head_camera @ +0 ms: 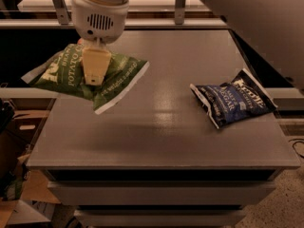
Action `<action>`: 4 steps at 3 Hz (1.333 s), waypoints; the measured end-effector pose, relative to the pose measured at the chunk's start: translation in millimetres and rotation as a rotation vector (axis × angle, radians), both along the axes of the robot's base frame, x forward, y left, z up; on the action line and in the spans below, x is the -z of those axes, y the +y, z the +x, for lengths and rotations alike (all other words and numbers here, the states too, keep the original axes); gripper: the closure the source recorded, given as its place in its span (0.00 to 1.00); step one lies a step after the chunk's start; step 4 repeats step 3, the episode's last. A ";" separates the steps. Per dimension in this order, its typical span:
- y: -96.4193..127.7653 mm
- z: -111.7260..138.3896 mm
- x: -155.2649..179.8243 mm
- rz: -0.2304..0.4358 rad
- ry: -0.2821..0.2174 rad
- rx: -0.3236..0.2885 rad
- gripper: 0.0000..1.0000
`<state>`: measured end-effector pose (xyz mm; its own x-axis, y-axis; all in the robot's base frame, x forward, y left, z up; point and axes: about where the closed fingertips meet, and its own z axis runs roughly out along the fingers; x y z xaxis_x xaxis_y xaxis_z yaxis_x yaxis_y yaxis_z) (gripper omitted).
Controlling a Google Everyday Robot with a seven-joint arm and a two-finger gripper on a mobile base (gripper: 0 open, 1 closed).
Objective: Pick green jalapeno chip bag
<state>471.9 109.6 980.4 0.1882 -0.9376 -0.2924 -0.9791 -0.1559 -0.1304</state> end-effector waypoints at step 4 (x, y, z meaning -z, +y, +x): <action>1.7 20.6 -0.9 0.012 0.018 -0.008 1.00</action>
Offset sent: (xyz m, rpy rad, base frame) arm 0.0192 -0.0074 0.0006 -0.0232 0.0428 0.0169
